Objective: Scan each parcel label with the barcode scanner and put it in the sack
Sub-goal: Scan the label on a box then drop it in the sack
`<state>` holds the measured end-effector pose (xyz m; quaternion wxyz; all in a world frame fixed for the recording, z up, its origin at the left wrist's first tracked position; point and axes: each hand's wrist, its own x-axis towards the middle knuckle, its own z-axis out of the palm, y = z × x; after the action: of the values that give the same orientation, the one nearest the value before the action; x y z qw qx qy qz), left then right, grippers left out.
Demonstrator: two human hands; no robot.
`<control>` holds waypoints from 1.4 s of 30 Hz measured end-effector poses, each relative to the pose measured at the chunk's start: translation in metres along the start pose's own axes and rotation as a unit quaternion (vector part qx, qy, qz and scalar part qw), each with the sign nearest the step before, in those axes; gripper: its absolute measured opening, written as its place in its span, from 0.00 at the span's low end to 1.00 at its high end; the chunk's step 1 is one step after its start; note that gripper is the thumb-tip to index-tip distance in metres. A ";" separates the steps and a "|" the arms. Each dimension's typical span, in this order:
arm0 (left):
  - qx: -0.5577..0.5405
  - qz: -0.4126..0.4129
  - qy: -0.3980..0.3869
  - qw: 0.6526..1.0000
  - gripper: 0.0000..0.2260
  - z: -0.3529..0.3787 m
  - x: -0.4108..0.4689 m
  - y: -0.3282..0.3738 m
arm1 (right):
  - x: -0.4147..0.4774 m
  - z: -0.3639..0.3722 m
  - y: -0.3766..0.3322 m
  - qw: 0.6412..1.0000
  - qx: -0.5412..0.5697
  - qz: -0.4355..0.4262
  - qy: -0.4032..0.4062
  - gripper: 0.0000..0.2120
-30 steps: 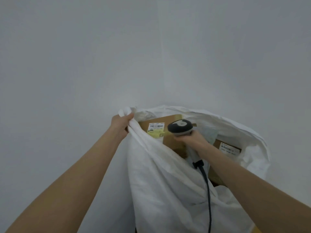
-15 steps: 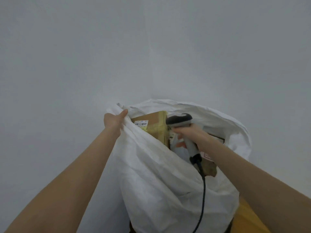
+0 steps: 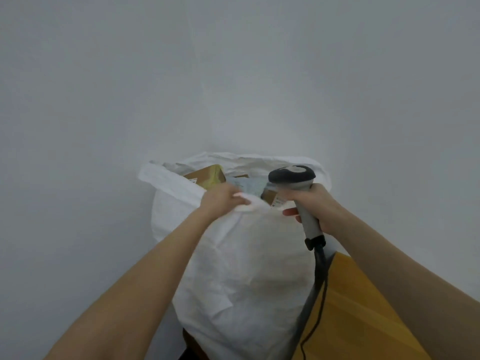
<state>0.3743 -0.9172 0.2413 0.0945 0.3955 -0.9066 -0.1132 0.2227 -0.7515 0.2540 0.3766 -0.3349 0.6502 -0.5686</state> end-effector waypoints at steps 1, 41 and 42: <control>-0.048 -0.007 0.075 0.996 0.12 -0.024 0.006 0.006 | -0.003 -0.003 -0.005 1.000 0.020 -0.016 0.011 0.11; 0.001 0.134 -0.194 0.972 0.22 0.021 0.130 -0.145 | 0.091 0.122 0.009 0.980 0.024 0.175 0.094 0.19; -0.005 0.139 -0.180 0.974 0.21 0.023 0.127 -0.145 | 0.091 0.121 0.011 0.979 0.025 0.177 0.101 0.22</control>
<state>0.3842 -1.1042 0.1890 -0.0537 0.2381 -0.9542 -0.1728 0.2833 -0.8881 0.2245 0.4122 -0.1459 0.7192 -0.5400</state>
